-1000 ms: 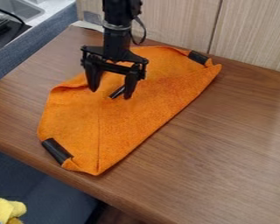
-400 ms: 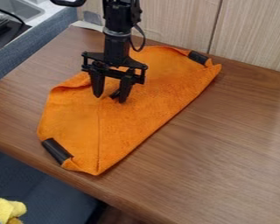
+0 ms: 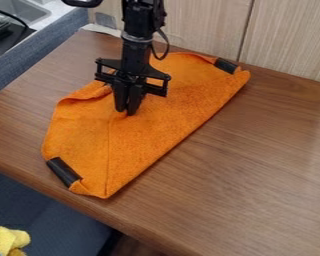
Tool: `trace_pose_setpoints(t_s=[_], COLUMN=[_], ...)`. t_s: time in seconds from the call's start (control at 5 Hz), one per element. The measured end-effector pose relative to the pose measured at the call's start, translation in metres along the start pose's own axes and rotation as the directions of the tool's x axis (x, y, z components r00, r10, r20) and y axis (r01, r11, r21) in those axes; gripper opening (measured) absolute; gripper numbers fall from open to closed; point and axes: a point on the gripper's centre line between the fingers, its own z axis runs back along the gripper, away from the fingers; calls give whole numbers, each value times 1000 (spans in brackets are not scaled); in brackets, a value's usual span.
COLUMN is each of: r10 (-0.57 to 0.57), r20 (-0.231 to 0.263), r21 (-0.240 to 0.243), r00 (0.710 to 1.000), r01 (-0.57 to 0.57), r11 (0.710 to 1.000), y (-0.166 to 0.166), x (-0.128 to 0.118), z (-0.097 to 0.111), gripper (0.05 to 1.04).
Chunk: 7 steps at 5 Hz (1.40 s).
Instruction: Unfold the cloth from left to right
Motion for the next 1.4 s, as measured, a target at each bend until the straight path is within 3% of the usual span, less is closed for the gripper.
trace_pose_setpoints(t_s=[0.2,0.4,0.6,0.8,1.0,1.2,1.4], r10=[-6,-5,-31,-124,-206,-317,-395], r20=[4,5,63,131,172,175,154], r21=[-40,-13,-39,-70,-118,-170,-255], r00=[1000,1000,998,984,963,932,906], r01=[6,5,33,134,228,346,422], r11=[999,1000,999,988,966,923,870], y=[-3,-1,-11,-40,-71,-104,-123], x=[0,-1,-9,-20,-35,-56,-66], z=[-2,-1,23,48,64,60,44], gripper=[61,56,55,55,55,55,55])
